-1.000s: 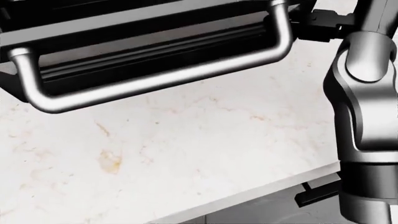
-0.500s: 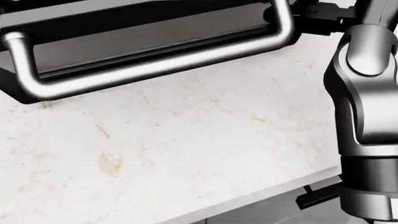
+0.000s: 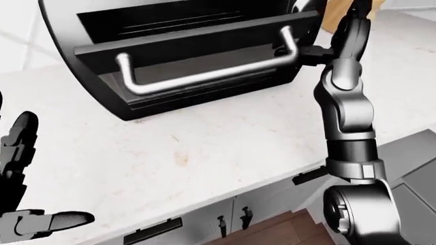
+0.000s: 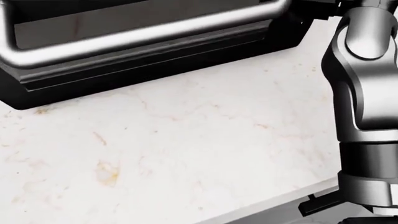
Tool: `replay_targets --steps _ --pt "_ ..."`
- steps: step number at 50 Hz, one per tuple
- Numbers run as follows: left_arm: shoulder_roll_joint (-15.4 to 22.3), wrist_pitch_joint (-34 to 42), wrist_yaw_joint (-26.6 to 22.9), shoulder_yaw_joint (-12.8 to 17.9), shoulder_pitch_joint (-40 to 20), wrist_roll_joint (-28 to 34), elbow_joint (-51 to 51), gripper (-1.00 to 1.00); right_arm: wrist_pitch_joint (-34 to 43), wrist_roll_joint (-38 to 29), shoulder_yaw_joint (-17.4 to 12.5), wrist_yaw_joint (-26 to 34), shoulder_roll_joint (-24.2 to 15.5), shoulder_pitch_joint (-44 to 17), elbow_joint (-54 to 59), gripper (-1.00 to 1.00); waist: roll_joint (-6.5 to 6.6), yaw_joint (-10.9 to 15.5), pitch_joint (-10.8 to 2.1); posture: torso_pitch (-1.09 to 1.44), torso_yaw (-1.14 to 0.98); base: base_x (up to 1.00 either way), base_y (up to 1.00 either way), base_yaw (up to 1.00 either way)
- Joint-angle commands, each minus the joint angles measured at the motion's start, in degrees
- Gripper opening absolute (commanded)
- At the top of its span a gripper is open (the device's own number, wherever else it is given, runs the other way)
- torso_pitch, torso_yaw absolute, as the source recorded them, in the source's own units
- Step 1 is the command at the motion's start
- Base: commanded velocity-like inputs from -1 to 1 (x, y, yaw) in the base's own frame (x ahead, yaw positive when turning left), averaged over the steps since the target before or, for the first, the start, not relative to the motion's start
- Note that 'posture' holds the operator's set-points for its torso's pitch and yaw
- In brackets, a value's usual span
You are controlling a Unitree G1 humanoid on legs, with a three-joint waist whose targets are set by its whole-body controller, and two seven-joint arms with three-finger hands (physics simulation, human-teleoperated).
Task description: Close the toaster oven door.
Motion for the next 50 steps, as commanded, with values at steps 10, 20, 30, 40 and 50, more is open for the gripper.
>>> replay_targets --steps 10,20,30,40,50 --pt "5.98 -13.75 9.7 -3.92 12.71 -13.71 -1.1 1.0 -1.62 -0.56 -1.78 -1.75 -1.27 -3.08 -2.49 1.0 0.12 0.14 -1.28 0.0 0.0 0.0 0.0 0.0" --pt "13.81 -20.71 17.01 -8.68 17.47 -20.99 -1.1 1.0 -1.44 -0.26 -1.82 -1.95 -1.4 -3.07 -2.82 1.0 0.08 0.4 -1.29 0.0 0.0 0.0 0.0 0.0" --pt "21.74 -19.46 24.44 -11.79 11.81 -26.35 -1.1 1.0 -1.96 -0.09 -1.88 -2.1 -1.59 -3.32 -2.3 1.0 0.31 0.54 -1.33 0.0 0.0 0.0 0.0 0.0" --pt "26.27 -22.79 29.76 -22.27 8.79 -24.97 -1.1 1.0 -2.17 0.21 -2.03 -2.3 -1.83 -3.63 -2.06 1.0 0.54 0.43 -1.52 0.0 0.0 0.0 0.0 0.0" --pt "31.33 -23.24 36.16 -30.98 1.88 -26.28 -1.1 1.0 -2.13 0.4 -1.91 -2.43 -1.74 -3.85 -2.06 1.0 0.6 0.44 -1.64 0.0 0.0 0.0 0.0 0.0"
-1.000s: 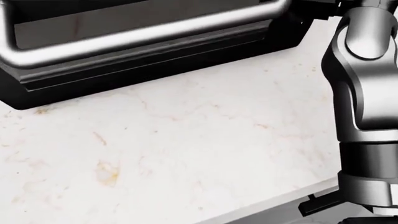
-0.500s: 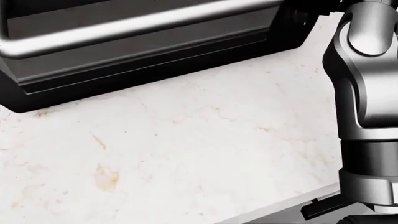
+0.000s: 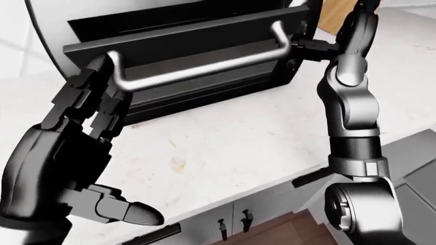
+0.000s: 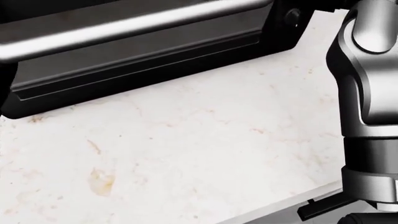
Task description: Close the toaster oven door.
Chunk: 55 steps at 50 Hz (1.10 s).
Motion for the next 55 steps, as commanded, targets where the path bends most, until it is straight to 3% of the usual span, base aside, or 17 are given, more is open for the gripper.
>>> replay_targets --steps 1,9,12,18,23,44,55 --pt "0.89 -0.71 0.61 0.31 -1.73 1.27 -0.49 1.0 -2.44 -0.49 -1.3 -1.42 -0.97 -2.68 -2.24 1.0 -0.06 -0.05 -1.35 0.0 0.0 0.0 0.0 0.0" --pt "-4.81 10.01 -2.09 -0.62 -11.03 4.35 -0.49 1.0 -2.23 -0.33 -1.26 -1.45 -0.98 -3.1 -2.26 1.0 0.15 -0.08 -1.38 0.0 0.0 0.0 0.0 0.0" --pt "-5.04 11.79 -2.49 -1.26 -13.42 4.08 -0.49 1.0 -2.38 -0.31 -1.22 -1.45 -0.97 -3.28 -1.94 1.0 0.19 -0.17 -1.38 0.0 0.0 0.0 0.0 0.0" --pt "-3.7 10.21 -2.13 -6.02 -14.71 5.19 -0.49 1.0 -2.13 -0.16 -1.25 -1.33 -1.12 -3.74 -1.99 1.0 0.08 -0.35 -1.4 0.0 0.0 0.0 0.0 0.0" --pt "-6.04 13.05 -2.63 -7.55 -17.34 6.81 -0.49 1.0 -1.83 0.02 -1.31 -1.39 -1.14 -3.43 -2.64 1.0 0.06 -0.28 -1.46 0.0 0.0 0.0 0.0 0.0" --pt "-19.39 28.05 -13.78 -5.56 -26.81 19.96 -0.49 1.0 -1.72 0.34 -1.34 -1.56 -1.05 -3.15 -3.1 1.0 -0.58 -0.43 -1.56 0.0 0.0 0.0 0.0 0.0" --pt "-22.85 31.93 -19.92 -4.7 -31.91 27.66 1.52 1.0 -1.23 0.53 -1.33 -1.57 -1.14 -3.36 -3.57 1.0 -1.08 -0.36 -1.49 0.0 0.0 0.0 0.0 0.0"
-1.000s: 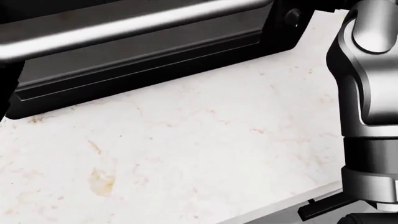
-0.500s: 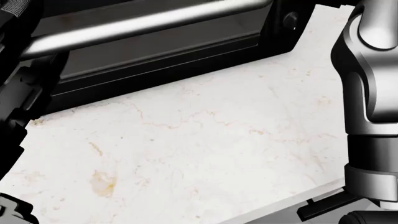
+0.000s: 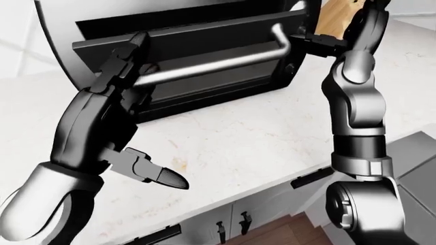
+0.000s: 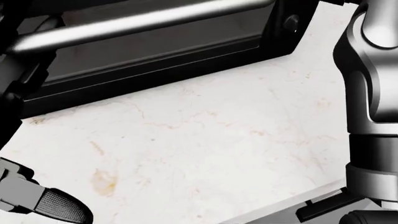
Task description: Close the toaster oven door.
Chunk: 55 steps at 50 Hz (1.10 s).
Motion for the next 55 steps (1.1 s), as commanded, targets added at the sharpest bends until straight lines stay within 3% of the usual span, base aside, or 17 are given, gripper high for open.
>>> replay_targets --steps 1,10,29,55 --pt "0.44 -1.47 -0.54 0.89 -1.63 2.51 0.19 1.0 -2.43 -0.1 -0.04 -0.05 -0.65 -2.86 -2.54 1.0 -0.24 0.08 -1.57 0.0 0.0 0.0 0.0 0.0" --pt "-0.36 -2.94 -4.1 -1.05 -3.28 8.42 3.11 1.0 -2.26 -0.01 -0.12 -0.06 -0.81 -3.09 -2.66 1.0 -0.65 0.27 -1.55 0.0 0.0 0.0 0.0 0.0" --pt "-0.51 -5.66 -8.9 -1.94 -7.68 15.82 10.19 1.0 -2.89 0.11 -0.38 -0.64 -1.16 -2.56 -2.53 1.0 -0.85 0.32 -1.55 0.0 0.0 0.0 0.0 0.0" --pt "1.49 -9.28 -10.6 -2.23 -13.79 19.38 20.68 1.0 -2.45 0.23 -0.36 -0.51 -1.14 -2.79 -2.74 1.0 -0.36 -0.09 -1.44 0.0 0.0 0.0 0.0 0.0"
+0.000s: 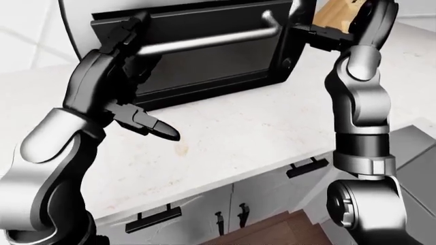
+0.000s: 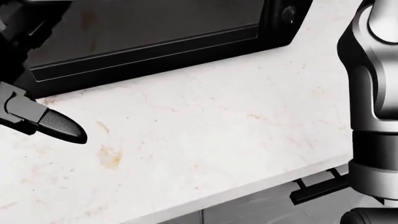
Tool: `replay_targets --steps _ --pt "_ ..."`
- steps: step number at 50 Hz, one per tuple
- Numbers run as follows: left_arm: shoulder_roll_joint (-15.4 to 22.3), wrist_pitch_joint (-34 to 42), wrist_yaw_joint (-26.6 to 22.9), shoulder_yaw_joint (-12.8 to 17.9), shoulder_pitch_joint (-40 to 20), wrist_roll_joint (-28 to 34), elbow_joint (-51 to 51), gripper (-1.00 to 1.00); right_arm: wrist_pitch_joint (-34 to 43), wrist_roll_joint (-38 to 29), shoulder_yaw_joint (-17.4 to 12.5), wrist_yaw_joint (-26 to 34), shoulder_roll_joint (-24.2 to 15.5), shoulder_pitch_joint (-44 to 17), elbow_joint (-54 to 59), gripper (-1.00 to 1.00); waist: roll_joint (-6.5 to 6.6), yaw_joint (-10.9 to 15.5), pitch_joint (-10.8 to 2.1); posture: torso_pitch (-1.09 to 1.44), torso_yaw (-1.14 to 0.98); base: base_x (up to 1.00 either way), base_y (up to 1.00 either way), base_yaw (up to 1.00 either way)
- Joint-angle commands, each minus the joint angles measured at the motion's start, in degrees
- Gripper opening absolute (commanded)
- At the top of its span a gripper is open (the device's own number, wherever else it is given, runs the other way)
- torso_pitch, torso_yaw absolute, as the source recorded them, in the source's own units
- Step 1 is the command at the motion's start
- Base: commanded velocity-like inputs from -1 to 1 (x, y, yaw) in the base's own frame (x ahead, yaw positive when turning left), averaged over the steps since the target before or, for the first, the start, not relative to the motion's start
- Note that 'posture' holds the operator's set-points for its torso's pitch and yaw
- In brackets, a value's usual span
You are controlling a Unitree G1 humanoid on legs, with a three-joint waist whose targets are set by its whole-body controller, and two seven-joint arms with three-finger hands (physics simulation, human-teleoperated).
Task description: Close the toaster oven door.
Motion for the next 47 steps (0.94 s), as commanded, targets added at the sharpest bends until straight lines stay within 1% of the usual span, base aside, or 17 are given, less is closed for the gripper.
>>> replay_targets --steps 1,6,11,12,20,23,30,36,47 --pt "1.3 -2.82 3.12 2.97 -2.28 2.83 -0.03 1.0 -1.49 -0.32 -0.23 0.1 -0.71 -2.1 -1.64 1.0 -0.21 0.22 -1.54 0.0 0.0 0.0 0.0 0.0" --pt "2.28 -1.57 3.72 3.33 -5.1 1.42 2.27 1.0 -1.73 -0.29 -0.2 0.07 -0.61 -1.98 -1.47 1.0 -0.22 0.16 -1.52 0.0 0.0 0.0 0.0 0.0" --pt "3.24 -0.66 4.55 3.07 -7.59 -0.02 4.71 1.0 -1.54 -0.24 -0.27 0.05 -0.69 -1.66 -1.9 1.0 -0.23 0.11 -1.54 0.0 0.0 0.0 0.0 0.0" --pt "3.35 0.43 4.77 3.23 -8.32 -0.9 5.14 1.0 -1.46 -0.23 -0.27 0.05 -0.7 -1.65 -1.99 1.0 -0.25 0.13 -1.56 0.0 0.0 0.0 0.0 0.0" --pt "4.98 0.93 4.84 2.06 -11.62 -2.46 9.62 1.0 -1.36 -0.19 -0.27 0.03 -0.62 -1.51 -2.17 1.0 -0.31 0.14 -1.68 0.0 0.0 0.0 0.0 0.0" --pt "5.02 1.32 4.93 1.92 -12.37 -3.0 10.76 1.0 -1.4 -0.24 -0.18 0.1 -0.6 -1.47 -2.13 1.0 -0.34 0.25 -1.63 0.0 0.0 0.0 0.0 0.0" --pt "5.81 -1.0 3.81 0.49 -14.67 -1.68 15.9 1.0 -1.56 -0.29 -0.2 0.17 -0.74 -2.15 -1.54 1.0 -0.61 0.62 -1.56 0.0 0.0 0.0 0.0 0.0" --pt "6.34 -0.37 2.37 -0.07 -17.49 -1.32 19.03 1.0 -1.7 -0.22 -0.3 0.13 -0.78 -1.81 -1.62 1.0 -0.75 0.78 -1.5 0.0 0.0 0.0 0.0 0.0" --pt "6.31 0.74 -0.21 -1.09 -19.55 -0.42 20.86 1.0 -0.8 0.14 -0.5 -0.03 -0.93 -1.26 -3.05 1.0 -0.86 0.43 -1.26 0.0 0.0 0.0 0.0 0.0"
